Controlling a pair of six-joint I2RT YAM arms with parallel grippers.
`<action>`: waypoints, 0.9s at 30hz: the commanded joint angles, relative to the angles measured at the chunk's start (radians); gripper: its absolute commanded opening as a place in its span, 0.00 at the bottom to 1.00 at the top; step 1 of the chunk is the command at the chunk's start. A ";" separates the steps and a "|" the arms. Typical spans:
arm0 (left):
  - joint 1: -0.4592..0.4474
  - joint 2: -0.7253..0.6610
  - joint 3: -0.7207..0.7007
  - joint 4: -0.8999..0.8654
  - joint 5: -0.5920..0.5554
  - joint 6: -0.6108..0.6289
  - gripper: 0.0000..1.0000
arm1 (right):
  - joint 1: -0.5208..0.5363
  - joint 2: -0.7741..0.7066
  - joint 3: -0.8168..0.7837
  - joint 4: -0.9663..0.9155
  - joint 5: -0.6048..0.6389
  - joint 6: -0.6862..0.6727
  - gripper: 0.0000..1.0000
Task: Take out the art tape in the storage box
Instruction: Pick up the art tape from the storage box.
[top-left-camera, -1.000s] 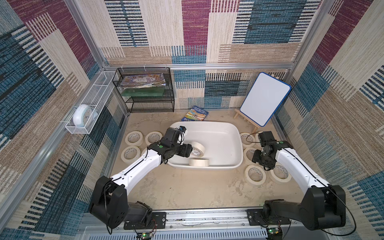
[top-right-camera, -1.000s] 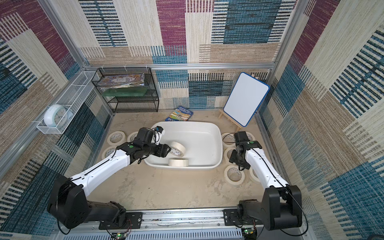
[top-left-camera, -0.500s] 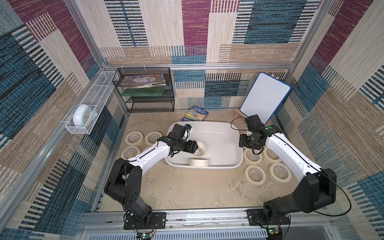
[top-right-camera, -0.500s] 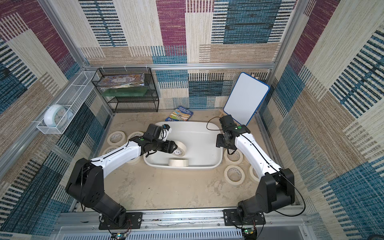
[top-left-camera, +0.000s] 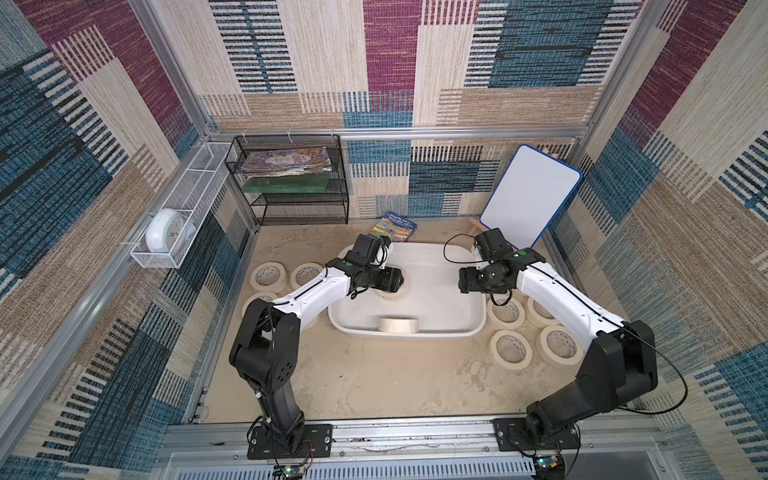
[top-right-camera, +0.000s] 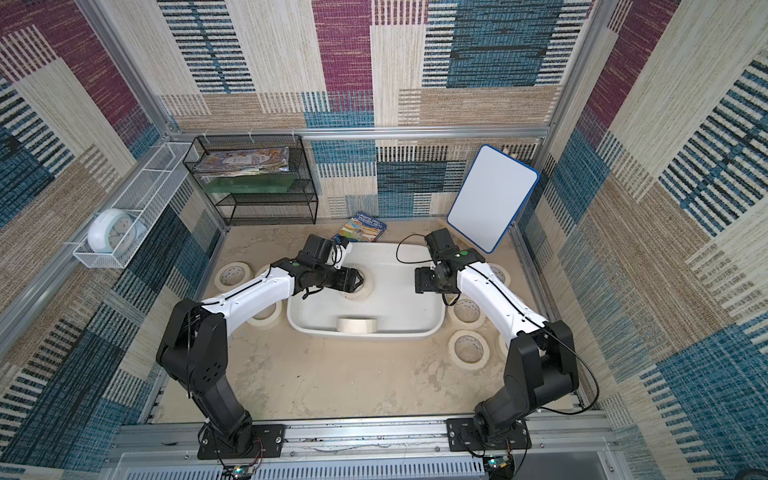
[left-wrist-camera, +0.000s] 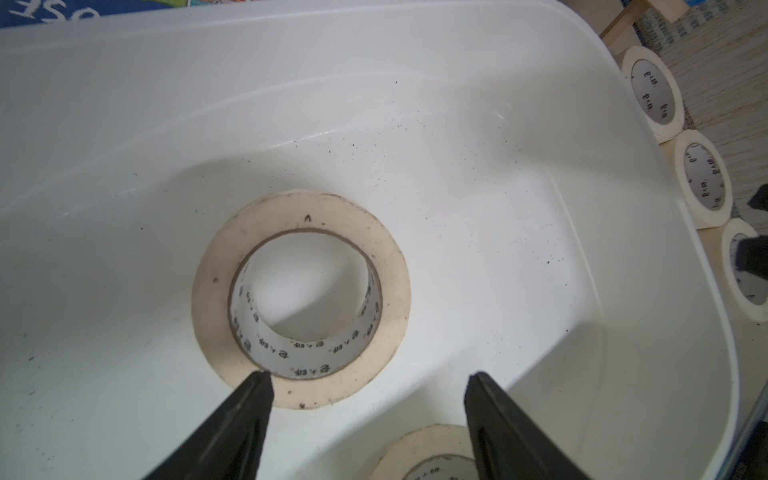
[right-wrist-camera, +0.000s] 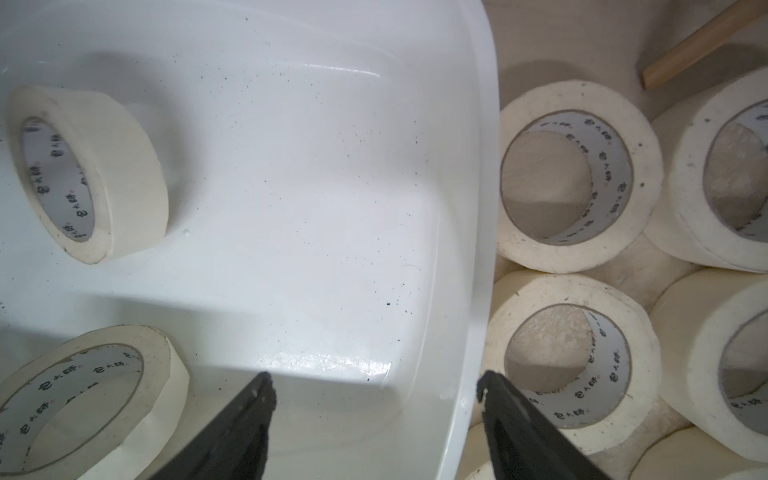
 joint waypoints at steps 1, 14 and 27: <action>0.003 -0.001 -0.006 -0.034 -0.038 0.025 0.79 | 0.001 0.009 -0.005 0.025 -0.018 -0.015 0.82; 0.018 0.168 0.130 -0.197 -0.257 0.025 0.77 | -0.001 -0.002 -0.045 0.033 -0.004 -0.038 0.82; -0.005 0.045 0.049 -0.245 -0.232 0.051 0.76 | 0.000 0.030 -0.057 0.056 -0.017 -0.054 0.82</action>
